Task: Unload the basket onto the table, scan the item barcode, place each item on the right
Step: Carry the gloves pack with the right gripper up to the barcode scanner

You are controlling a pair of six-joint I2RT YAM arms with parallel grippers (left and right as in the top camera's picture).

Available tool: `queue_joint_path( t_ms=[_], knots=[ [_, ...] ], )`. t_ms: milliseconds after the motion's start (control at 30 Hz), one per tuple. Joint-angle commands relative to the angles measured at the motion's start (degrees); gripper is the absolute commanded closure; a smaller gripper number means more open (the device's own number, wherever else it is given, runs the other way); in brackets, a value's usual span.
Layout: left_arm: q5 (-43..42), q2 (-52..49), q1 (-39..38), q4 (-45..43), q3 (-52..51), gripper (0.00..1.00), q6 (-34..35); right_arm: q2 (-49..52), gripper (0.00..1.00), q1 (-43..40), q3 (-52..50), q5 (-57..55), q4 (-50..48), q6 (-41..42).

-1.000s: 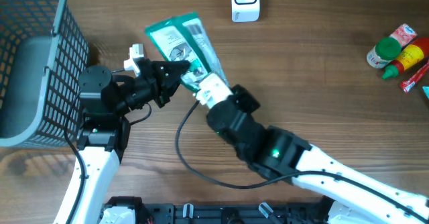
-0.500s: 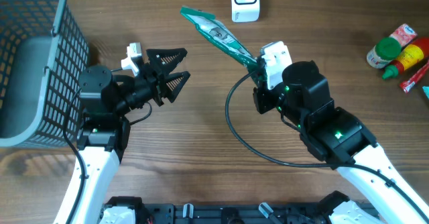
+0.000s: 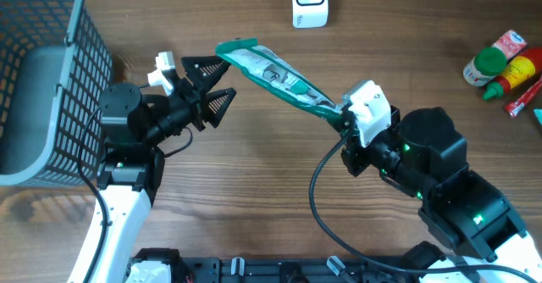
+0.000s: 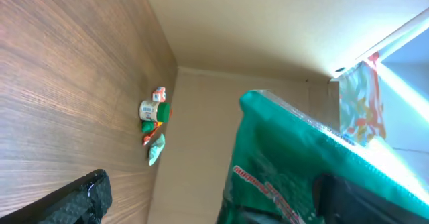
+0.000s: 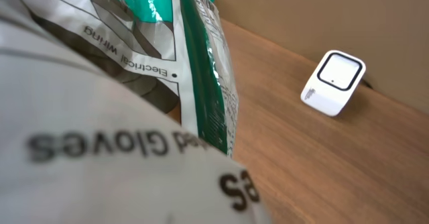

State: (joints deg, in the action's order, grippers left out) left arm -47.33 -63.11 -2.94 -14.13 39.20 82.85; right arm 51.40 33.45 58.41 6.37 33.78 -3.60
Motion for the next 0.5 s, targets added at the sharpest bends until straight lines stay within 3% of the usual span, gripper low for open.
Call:
queue_joint_path(
  t_ms=[0, 100, 167, 267, 367, 467],
  knots=[
    [0.98, 0.09, 0.22, 0.28, 0.15, 0.00, -6.19, 0.39, 0.96, -2.29, 0.02, -0.63, -2.91, 16.22],
    [1.25, 0.09, 0.22, 0.72, 0.15, 0.00, -7.91, 2.51, 0.96, -7.56, 0.02, 1.11, -4.13, 30.05],
    [2.32, 0.09, 0.22, 2.58, 0.15, 0.00, -7.91, 4.48, 0.96, -12.52, 0.02, 8.59, -4.39, 37.86],
    [3.69, 0.09, 0.22, 5.20, 0.15, 0.00, -7.89, 7.85, 0.96, -19.10, 0.02, 25.55, -6.93, 38.10],
    [5.07, 0.09, 0.22, 8.50, 0.15, 0.00, -7.89, 11.17, 0.96, -22.18, 0.02, 29.35, -7.67, 37.53],
    [5.05, 0.09, 0.22, 12.04, 0.15, 0.00, -7.87, 16.90, 0.96, -25.97, 0.02, 32.87, -9.20, 46.16]
  ],
)
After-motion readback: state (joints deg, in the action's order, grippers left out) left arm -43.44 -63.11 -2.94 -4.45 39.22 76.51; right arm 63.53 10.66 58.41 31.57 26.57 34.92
